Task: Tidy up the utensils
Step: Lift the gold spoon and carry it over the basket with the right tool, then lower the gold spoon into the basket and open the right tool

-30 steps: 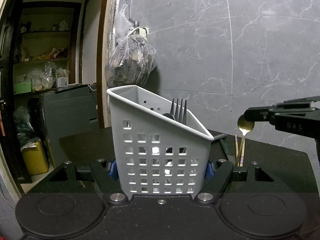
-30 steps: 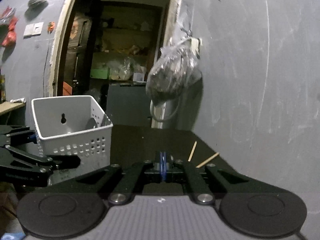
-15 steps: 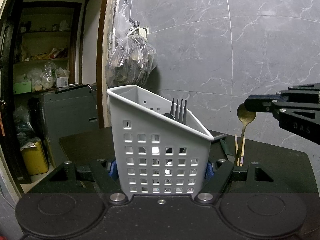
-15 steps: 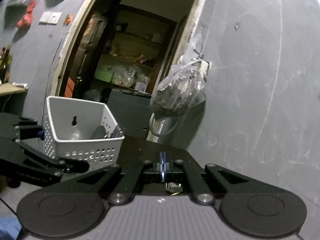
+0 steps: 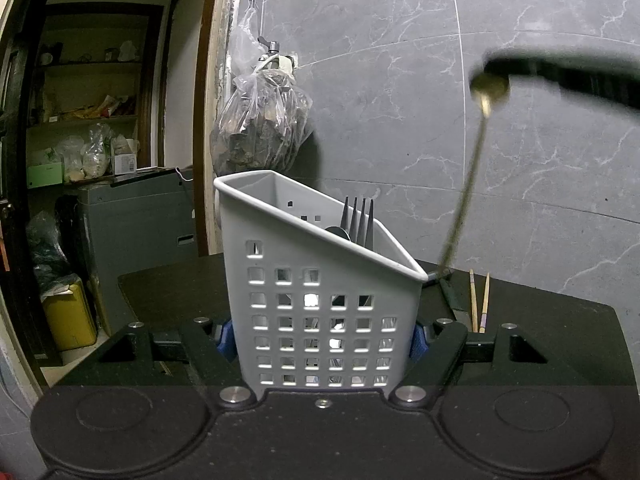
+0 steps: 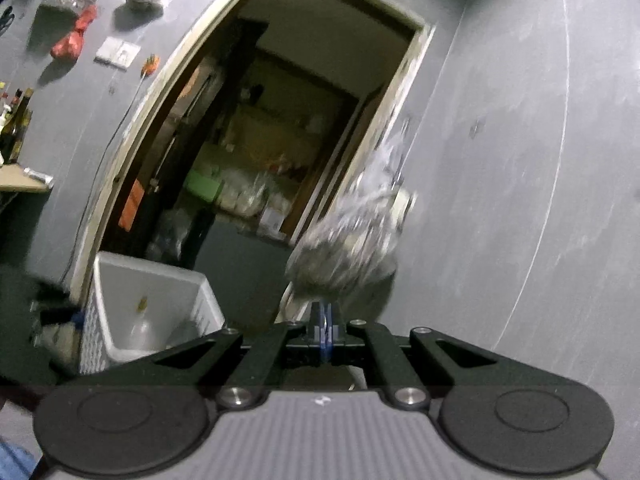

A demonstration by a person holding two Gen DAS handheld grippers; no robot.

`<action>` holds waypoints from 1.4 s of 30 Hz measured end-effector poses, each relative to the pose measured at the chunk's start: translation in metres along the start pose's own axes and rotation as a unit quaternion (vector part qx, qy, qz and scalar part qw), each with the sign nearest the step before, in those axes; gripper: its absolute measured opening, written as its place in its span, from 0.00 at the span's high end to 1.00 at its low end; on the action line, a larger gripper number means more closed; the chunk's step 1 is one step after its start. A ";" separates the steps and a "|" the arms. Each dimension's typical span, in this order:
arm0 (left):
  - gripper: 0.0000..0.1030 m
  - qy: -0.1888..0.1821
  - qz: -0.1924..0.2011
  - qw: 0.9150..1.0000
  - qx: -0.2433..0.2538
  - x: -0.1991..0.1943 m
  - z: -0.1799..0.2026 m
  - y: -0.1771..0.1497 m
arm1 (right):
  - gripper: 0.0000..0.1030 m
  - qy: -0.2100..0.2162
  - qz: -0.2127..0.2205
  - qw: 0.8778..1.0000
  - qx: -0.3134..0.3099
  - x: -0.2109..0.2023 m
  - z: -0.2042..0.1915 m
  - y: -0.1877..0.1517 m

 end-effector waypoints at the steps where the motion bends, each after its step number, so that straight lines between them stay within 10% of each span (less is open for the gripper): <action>1: 0.26 0.000 0.000 1.000 0.000 0.000 0.000 0.000 | 0.99 -0.005 0.015 1.000 -0.001 -0.003 0.003 0.010; 13: 0.26 -0.001 0.000 1.000 -0.001 0.000 0.000 0.000 | 0.99 0.022 0.123 0.991 -0.040 -0.011 -0.028 0.089; 42: 0.26 -0.001 0.000 1.000 -0.001 0.002 0.002 -0.001 | 0.99 0.133 0.018 0.990 -0.052 0.033 -0.100 0.036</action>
Point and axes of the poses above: each gripper's, at about its wrist camera, not at the fingertips, and x roughly the way its jaws point, z to its right, y to its top, the point moved 10 cm from there along x, roughly the way its jaws point, and after that the axes turned 11 degrees about -z, right-handed, at the moved point
